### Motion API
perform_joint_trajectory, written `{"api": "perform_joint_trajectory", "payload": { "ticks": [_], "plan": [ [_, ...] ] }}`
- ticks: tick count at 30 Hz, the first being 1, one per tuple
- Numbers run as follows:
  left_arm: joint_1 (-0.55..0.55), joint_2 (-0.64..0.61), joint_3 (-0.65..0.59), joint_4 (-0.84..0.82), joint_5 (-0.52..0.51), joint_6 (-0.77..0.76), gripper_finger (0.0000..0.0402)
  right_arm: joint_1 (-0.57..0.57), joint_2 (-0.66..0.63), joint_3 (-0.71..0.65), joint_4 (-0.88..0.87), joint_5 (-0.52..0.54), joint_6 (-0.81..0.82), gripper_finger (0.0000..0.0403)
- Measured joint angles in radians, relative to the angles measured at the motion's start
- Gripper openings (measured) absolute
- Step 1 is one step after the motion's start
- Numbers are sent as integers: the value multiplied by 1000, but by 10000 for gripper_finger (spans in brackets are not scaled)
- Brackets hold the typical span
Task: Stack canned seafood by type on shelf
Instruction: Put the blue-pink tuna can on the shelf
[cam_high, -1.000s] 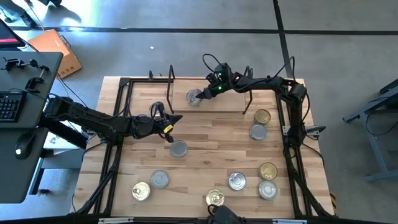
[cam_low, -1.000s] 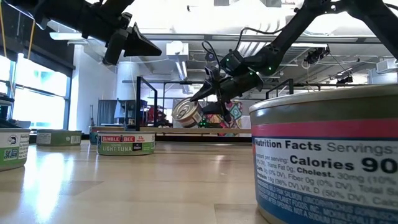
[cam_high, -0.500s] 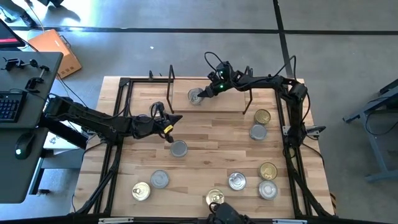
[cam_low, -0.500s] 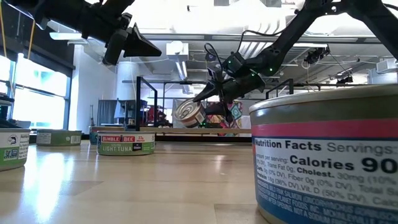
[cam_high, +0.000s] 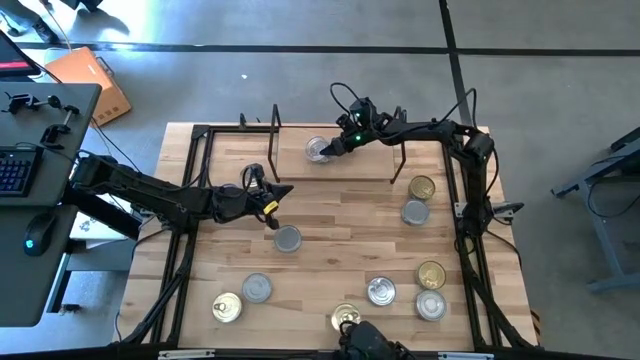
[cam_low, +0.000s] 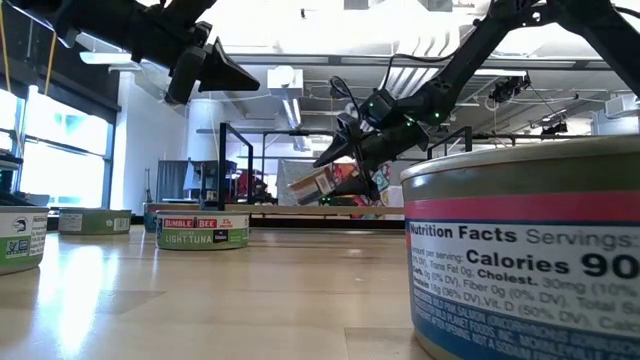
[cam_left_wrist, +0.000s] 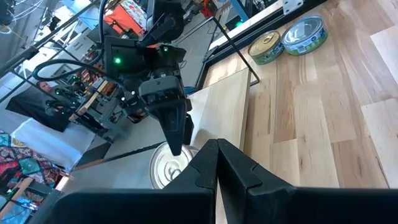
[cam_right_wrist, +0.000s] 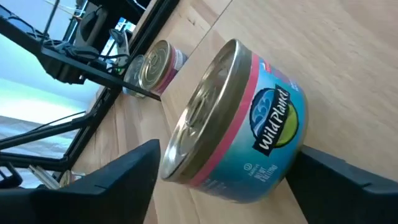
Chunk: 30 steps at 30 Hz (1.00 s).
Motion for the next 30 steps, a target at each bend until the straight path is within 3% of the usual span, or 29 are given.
{"api": "perform_joint_trajectory", "payload": {
  "ticks": [17,30],
  "plan": [
    [0,0,0,0,0,0,0,-15,-19,1,-40,18,0,335],
    [0,0,0,1,0,0,0,34,-145,2,-220,234,-266,328]
  ]
}}
